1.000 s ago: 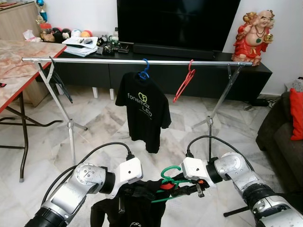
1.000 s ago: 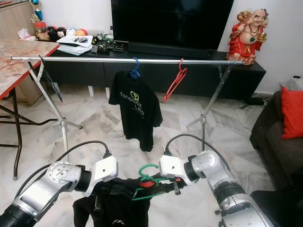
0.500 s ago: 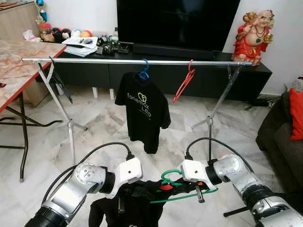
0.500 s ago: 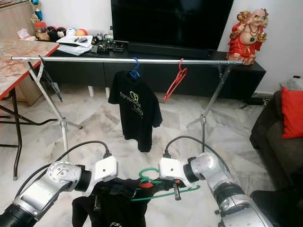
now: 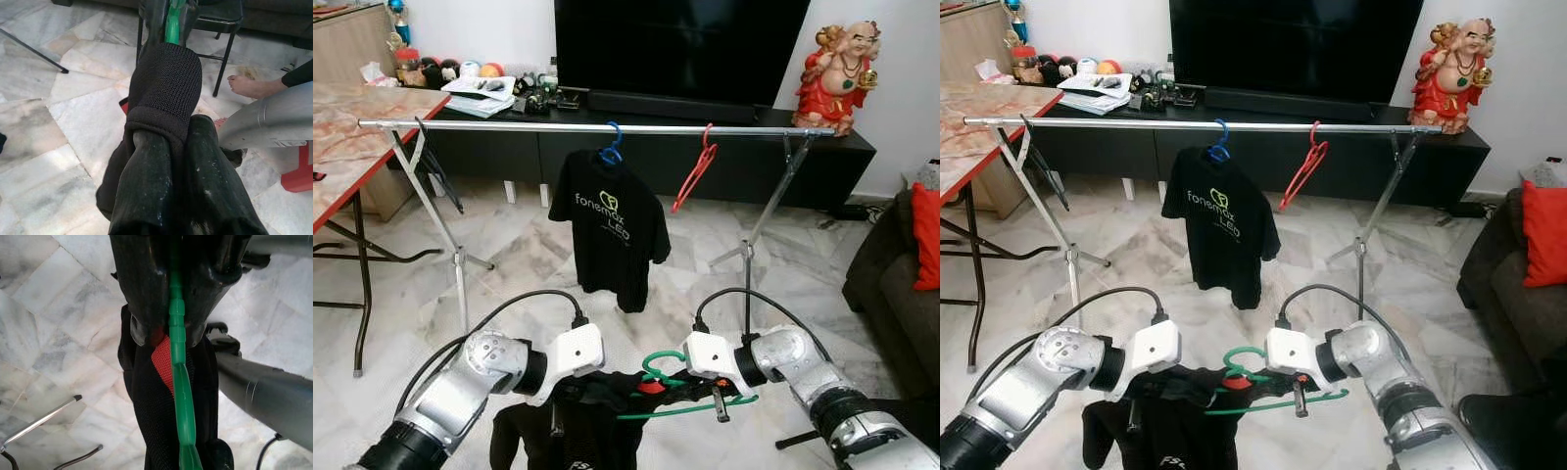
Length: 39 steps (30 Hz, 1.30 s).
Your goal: Hang hanger
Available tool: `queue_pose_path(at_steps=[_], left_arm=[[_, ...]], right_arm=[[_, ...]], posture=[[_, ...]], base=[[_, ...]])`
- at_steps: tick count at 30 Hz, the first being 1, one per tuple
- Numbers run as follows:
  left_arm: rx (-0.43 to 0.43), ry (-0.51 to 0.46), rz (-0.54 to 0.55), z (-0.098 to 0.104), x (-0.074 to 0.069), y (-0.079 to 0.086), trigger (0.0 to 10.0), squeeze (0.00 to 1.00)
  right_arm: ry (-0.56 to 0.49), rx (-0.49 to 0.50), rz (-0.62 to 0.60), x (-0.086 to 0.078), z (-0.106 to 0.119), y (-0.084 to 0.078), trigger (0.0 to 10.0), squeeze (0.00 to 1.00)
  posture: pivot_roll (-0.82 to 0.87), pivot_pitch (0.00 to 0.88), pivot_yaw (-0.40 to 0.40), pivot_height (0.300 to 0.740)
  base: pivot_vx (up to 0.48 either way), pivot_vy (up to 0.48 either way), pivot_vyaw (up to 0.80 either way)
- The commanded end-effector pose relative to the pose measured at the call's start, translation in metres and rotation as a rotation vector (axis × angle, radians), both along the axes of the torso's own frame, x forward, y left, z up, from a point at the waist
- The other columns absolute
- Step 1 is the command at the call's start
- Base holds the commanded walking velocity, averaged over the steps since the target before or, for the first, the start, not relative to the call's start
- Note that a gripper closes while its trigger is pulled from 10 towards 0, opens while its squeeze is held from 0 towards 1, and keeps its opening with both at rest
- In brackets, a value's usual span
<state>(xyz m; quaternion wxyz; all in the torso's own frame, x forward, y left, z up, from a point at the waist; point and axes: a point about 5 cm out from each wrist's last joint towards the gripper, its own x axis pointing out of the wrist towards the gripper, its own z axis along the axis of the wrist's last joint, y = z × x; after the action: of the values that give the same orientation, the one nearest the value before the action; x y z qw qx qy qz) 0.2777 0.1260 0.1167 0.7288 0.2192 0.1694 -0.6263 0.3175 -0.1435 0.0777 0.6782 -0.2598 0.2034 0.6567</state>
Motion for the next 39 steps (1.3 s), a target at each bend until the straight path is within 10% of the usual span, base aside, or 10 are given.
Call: queue_pose_path(at_steps=[1, 2, 3, 17, 18, 20, 21, 22, 24, 39], left_arm=[[-0.067, -0.036, -0.032, 0.022, 0.003, -0.002, 10.0, 0.09], [-0.068, -0.029, -0.037, 0.022, 0.002, -0.001, 10.0, 0.31], [-0.073, -0.016, -0.042, 0.023, 0.001, -0.001, 10.0, 1.00], [-0.089, 0.002, -0.061, 0.027, 0.001, -0.001, 10.0, 1.00], [-0.073, 0.010, -0.059, 0.025, 0.000, -0.001, 10.0, 0.22], [-0.068, 0.017, -0.057, 0.024, -0.001, 0.000, 10.0, 0.00], [-0.073, 0.019, -0.048, 0.024, 0.000, 0.000, 9.9, 0.00], [-0.079, 0.018, -0.033, 0.024, 0.001, -0.001, 3.5, 0.00], [-0.091, 0.023, -0.002, 0.023, 0.002, -0.002, 0.0, 0.00], [-0.183, 0.058, 0.093, 0.017, 0.000, -0.005, 0.0, 0.00]], right_arm=[[0.016, 0.004, -0.031, -0.004, -0.007, -0.003, 0.0, 0.00], [0.016, 0.004, -0.031, -0.004, -0.008, -0.002, 0.0, 0.00], [0.018, 0.008, -0.032, -0.005, -0.009, -0.002, 0.0, 0.00], [-0.016, 0.083, -0.123, -0.005, -0.013, 0.008, 0.0, 0.00], [-0.019, 0.082, -0.126, -0.005, -0.014, 0.008, 0.0, 0.00], [-0.022, 0.083, -0.130, -0.005, -0.014, 0.008, 0.0, 0.00], [-0.024, 0.083, -0.133, -0.005, -0.014, 0.008, 0.0, 0.00], [-0.026, 0.083, -0.135, -0.004, -0.014, 0.007, 0.0, 0.00], [-0.029, 0.085, -0.136, -0.004, -0.013, 0.007, 0.0, 0.00], [-0.031, 0.111, -0.127, -0.005, -0.013, 0.013, 0.0, 0.00]], posture=[[0.13, 0.001, -0.070, 0.740], [0.13, 0.001, -0.066, 0.740], [0.13, 0.001, -0.066, 0.740], [0.13, 0.001, -0.042, 0.740], [0.13, 0.000, -0.040, 0.740], [0.13, 0.000, -0.038, 0.740], [0.13, 0.000, -0.038, 0.740], [0.13, 0.002, -0.038, 0.740], [0.13, 0.003, -0.036, 0.740], [0.12, 0.007, -0.032, 0.740]], base=[[0.000, 0.000, 0.00], [0.000, 0.000, 0.00], [0.000, 0.000, 0.00], [0.000, 0.000, 0.00], [0.000, 0.000, 0.00], [0.000, 0.000, 0.00], [0.000, 0.000, 0.00], [0.000, 0.000, 0.00], [0.000, 0.000, 0.00], [0.000, 0.000, 0.00]])
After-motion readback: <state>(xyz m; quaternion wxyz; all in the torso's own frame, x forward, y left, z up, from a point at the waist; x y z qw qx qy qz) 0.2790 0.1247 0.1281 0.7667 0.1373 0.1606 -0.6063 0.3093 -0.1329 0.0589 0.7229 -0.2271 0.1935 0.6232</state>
